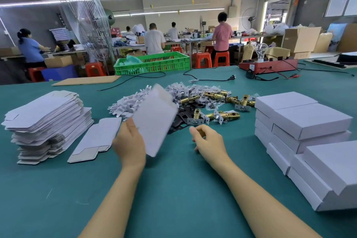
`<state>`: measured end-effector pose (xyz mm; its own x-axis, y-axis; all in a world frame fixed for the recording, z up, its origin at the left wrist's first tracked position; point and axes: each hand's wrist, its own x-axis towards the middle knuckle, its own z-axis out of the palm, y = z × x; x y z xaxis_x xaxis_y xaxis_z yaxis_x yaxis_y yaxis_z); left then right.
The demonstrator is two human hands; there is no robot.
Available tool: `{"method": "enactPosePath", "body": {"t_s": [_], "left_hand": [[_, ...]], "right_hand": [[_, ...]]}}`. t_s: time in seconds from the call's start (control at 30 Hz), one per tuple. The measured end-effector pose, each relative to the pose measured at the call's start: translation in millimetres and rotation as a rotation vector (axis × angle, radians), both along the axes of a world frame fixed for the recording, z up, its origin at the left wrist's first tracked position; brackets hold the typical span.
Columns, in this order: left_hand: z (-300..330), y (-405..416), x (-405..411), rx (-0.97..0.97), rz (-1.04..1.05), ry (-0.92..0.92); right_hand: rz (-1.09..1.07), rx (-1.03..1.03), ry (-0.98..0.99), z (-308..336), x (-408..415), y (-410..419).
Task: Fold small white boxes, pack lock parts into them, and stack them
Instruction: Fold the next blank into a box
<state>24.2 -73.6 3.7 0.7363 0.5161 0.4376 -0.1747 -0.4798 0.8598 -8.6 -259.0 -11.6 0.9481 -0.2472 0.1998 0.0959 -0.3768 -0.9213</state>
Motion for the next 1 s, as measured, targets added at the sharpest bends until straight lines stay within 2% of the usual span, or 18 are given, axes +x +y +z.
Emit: {"method": "enactPosePath", "body": {"t_s": [0.13,0.23,0.33,0.43,0.5,0.57,0.7,0.87,1.0], "left_hand": [[-14.0,-31.1,-7.2,-0.269,-0.371,0.123],[-14.4,-23.8,-7.6,-0.279,-0.554,0.168],[-13.8,-20.9,-11.6,-0.352,-0.755,0.239],[-12.0,-26.8,-15.3,-0.338,-0.733,0.157],[-11.6,-30.3,-15.1,-0.306,-0.705,0.064],[-11.3,-32.7,-15.3,-0.243,-0.668,-0.011],[-13.8,-36.2,-17.4,-0.118,-0.640,-0.046],[-13.7,-39.2,-18.7,-0.086,-0.670,-0.051],[-13.9,-41.8,-20.4,-0.081,-0.688,-0.056]], "right_hand": [[0.119,0.267,0.005,4.7,-1.4,-0.7],[0.111,0.360,-0.048,1.7,0.8,-6.0],[0.093,0.358,-0.125,0.6,1.6,-7.1],[0.030,0.212,-0.183,-0.5,2.2,-5.8],[-0.066,0.047,-0.278,1.8,2.3,-5.1],[-0.147,-0.035,-0.388,9.6,2.8,-6.1],[-0.311,-0.209,-0.525,36.5,2.9,-21.6],[-0.209,-0.253,-0.549,68.7,-3.4,-37.5],[-0.026,-0.207,-0.334,80.5,-4.4,-39.6]]}}
